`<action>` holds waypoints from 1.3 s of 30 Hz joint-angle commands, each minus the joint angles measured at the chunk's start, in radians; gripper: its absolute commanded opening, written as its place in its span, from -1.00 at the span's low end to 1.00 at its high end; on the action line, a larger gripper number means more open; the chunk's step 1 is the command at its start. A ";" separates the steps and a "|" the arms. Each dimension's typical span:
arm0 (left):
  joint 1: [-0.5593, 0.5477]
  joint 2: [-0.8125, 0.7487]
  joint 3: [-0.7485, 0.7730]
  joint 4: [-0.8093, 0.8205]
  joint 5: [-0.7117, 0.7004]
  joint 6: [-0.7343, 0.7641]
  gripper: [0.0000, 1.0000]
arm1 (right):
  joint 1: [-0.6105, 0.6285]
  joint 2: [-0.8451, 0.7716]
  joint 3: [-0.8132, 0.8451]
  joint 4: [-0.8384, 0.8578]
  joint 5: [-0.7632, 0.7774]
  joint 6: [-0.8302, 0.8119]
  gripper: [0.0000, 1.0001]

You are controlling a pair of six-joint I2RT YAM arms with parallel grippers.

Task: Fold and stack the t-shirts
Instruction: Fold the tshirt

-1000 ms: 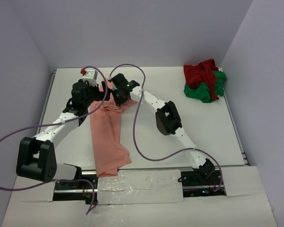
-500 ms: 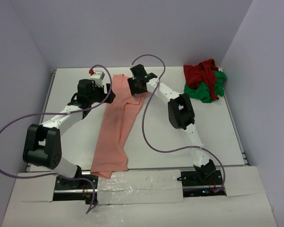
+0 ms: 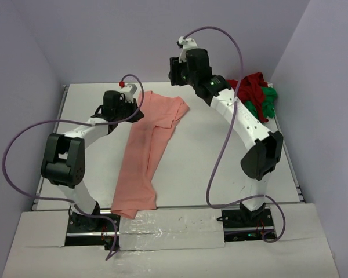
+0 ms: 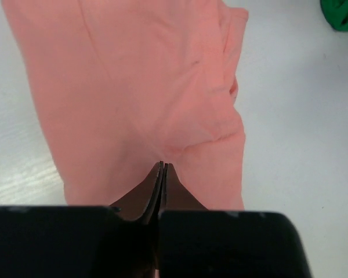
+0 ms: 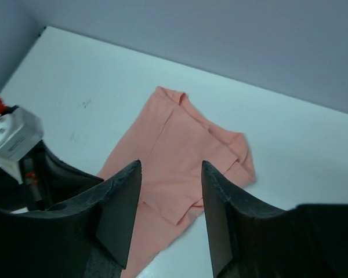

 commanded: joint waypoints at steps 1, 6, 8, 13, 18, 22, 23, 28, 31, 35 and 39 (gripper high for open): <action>-0.005 0.078 0.128 0.016 0.112 -0.008 -1.00 | 0.001 -0.084 -0.107 -0.043 0.035 -0.035 0.03; -0.023 0.204 0.252 -0.008 0.219 0.003 -1.00 | 0.001 -0.201 -0.247 -0.055 0.035 -0.060 -0.03; -0.031 0.235 0.266 0.024 0.236 0.020 -1.00 | -0.001 -0.247 -0.311 -0.040 0.029 -0.069 -0.03; -0.079 0.301 0.302 0.061 0.256 0.050 -1.00 | -0.001 -0.287 -0.351 -0.047 0.024 -0.107 -0.06; -0.135 0.380 0.352 0.098 0.164 0.098 -1.00 | -0.001 -0.282 -0.318 -0.098 0.009 -0.112 -0.10; -0.165 0.451 0.435 0.090 -0.011 0.110 -1.00 | -0.002 -0.317 -0.327 -0.092 -0.017 -0.113 -0.10; -0.168 0.484 0.479 0.085 -0.069 0.121 -1.00 | -0.002 -0.322 -0.327 -0.094 -0.017 -0.113 -0.10; -0.201 0.580 0.619 0.029 -0.213 0.165 -1.00 | -0.004 -0.357 -0.348 -0.092 -0.022 -0.112 -0.10; -0.214 0.630 0.699 0.004 -0.325 0.172 -1.00 | -0.002 -0.376 -0.356 -0.089 -0.022 -0.113 -0.11; -0.220 0.779 0.954 -0.161 -0.420 0.185 -1.00 | -0.007 -0.399 -0.354 -0.089 -0.026 -0.113 -0.11; -0.235 0.859 1.104 -0.298 -0.468 0.189 -1.00 | -0.012 -0.431 -0.342 -0.097 -0.029 -0.112 -0.11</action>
